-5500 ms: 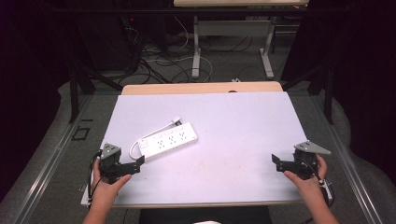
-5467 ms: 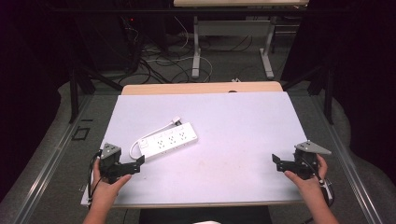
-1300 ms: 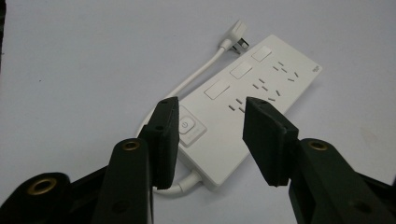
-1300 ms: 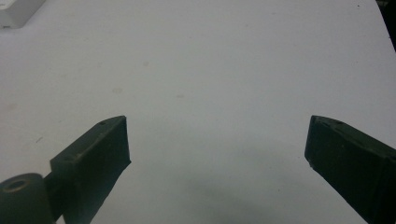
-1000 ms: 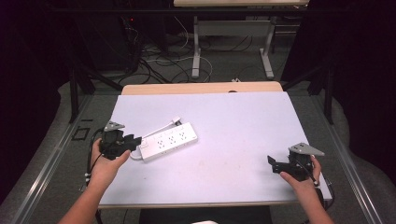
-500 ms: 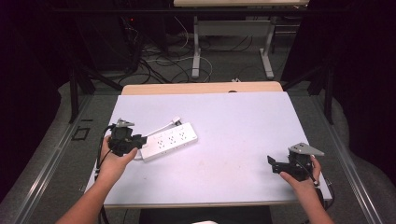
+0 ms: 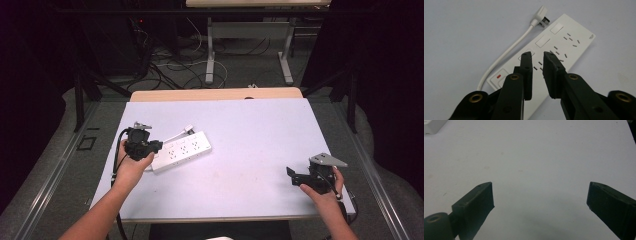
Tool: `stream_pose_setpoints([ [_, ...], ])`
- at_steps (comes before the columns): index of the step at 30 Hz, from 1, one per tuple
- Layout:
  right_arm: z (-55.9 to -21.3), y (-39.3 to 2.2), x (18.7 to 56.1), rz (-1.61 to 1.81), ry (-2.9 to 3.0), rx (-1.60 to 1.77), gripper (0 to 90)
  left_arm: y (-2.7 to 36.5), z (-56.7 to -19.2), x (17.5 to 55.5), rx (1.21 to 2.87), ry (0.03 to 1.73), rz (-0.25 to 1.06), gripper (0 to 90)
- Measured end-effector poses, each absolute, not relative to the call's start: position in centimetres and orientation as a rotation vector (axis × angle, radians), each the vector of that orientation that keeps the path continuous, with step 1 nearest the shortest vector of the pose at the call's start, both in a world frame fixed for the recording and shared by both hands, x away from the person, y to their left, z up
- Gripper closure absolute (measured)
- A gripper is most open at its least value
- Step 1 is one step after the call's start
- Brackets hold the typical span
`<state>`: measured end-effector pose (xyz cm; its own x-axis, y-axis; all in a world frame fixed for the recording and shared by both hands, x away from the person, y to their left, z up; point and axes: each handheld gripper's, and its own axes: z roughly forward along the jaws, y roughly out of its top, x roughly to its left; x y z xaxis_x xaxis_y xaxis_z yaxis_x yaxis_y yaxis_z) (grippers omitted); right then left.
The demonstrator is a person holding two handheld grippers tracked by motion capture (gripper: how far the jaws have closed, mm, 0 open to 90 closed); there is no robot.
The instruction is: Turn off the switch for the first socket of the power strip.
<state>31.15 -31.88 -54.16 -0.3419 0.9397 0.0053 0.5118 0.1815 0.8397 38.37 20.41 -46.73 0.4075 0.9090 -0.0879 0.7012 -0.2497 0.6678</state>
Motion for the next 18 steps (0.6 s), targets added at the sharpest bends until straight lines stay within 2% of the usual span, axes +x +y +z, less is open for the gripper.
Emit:
stream_pose_setpoints([
  [18, -54.2, -31.8, 31.2, 1.058, 1.928, 1.355, 6.5, 19.5, -46.9, 40.5, 1.998, 1.42, 0.356, 82.8],
])
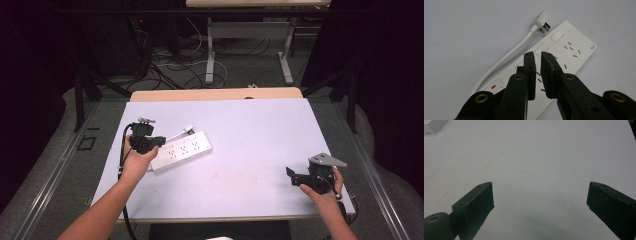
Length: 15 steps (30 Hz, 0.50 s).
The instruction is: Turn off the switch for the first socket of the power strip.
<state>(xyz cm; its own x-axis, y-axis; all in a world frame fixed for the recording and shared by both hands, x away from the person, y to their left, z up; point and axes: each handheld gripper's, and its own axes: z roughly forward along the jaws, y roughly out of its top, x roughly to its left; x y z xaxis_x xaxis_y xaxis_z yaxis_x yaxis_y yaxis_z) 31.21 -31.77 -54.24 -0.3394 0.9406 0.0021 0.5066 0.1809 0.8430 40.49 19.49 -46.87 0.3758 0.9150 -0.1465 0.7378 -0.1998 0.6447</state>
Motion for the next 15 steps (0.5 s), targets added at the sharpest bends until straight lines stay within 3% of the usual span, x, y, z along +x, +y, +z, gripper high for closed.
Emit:
stream_pose_setpoints([
  [15, -54.2, -31.8, 31.2, 1.062, 1.936, 1.358, 6.5, 18.1, -47.3, 41.7, 2.011, 1.442, 0.337, 87.8],
])
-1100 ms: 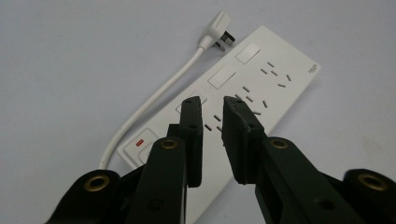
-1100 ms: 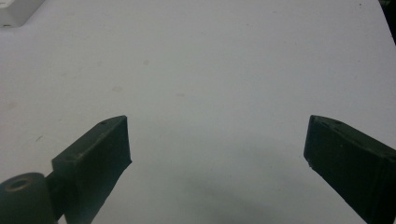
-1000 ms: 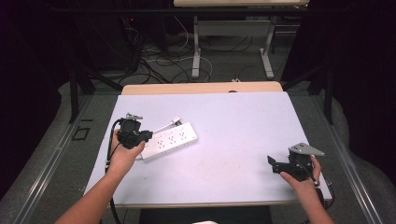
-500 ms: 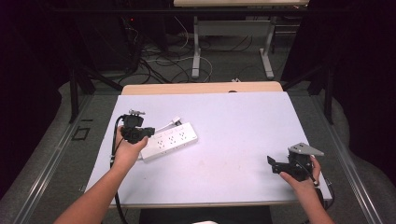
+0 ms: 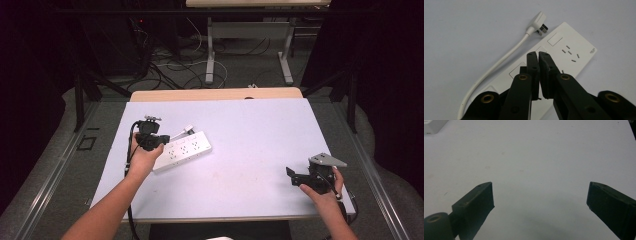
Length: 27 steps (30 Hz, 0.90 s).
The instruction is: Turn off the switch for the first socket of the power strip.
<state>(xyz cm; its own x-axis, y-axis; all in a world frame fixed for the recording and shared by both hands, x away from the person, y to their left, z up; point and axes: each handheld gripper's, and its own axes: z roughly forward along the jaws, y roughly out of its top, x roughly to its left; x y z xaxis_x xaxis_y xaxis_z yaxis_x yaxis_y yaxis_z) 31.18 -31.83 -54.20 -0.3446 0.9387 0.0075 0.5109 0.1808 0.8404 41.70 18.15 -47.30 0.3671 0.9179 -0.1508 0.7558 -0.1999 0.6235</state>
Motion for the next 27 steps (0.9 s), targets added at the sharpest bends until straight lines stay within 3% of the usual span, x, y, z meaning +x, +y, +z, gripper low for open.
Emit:
stream_pose_setpoints([
  [27, -54.2, -31.8, 31.2, 1.057, 1.936, 1.37, 6.5, 17.7, -48.9, 44.0, 2.025, 1.538, 0.315, 90.0],
])
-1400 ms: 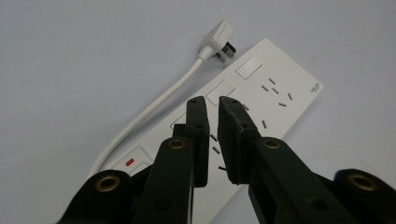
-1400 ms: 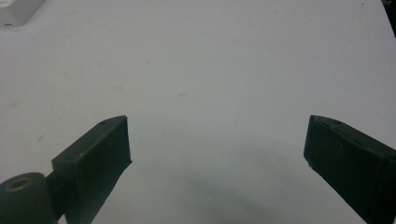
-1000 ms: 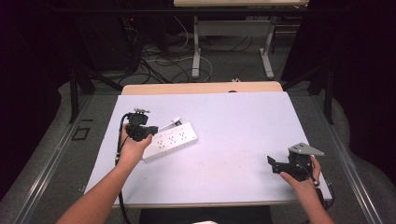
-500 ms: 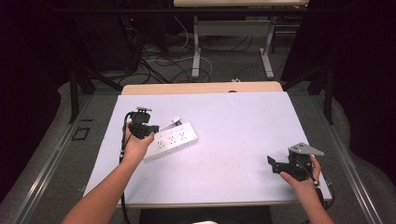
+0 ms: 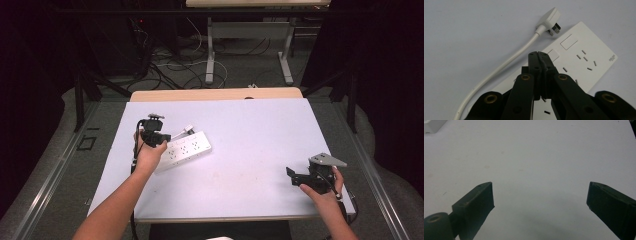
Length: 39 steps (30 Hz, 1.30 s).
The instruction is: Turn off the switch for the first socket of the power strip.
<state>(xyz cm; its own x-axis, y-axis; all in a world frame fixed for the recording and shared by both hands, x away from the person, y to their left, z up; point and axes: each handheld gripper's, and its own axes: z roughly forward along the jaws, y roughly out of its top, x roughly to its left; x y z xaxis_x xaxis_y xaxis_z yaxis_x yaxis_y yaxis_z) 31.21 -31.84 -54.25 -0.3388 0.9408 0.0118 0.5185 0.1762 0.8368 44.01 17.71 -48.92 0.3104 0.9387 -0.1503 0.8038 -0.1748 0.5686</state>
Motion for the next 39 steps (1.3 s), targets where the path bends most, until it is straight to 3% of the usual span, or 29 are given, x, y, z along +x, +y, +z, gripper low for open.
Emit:
stream_pose_setpoints([
  [39, -54.3, -31.8, 31.3, 1.067, 1.938, 1.369, 6.5, 16.5, -51.6, 45.1, 2.007, 1.639, 0.309, 90.0],
])
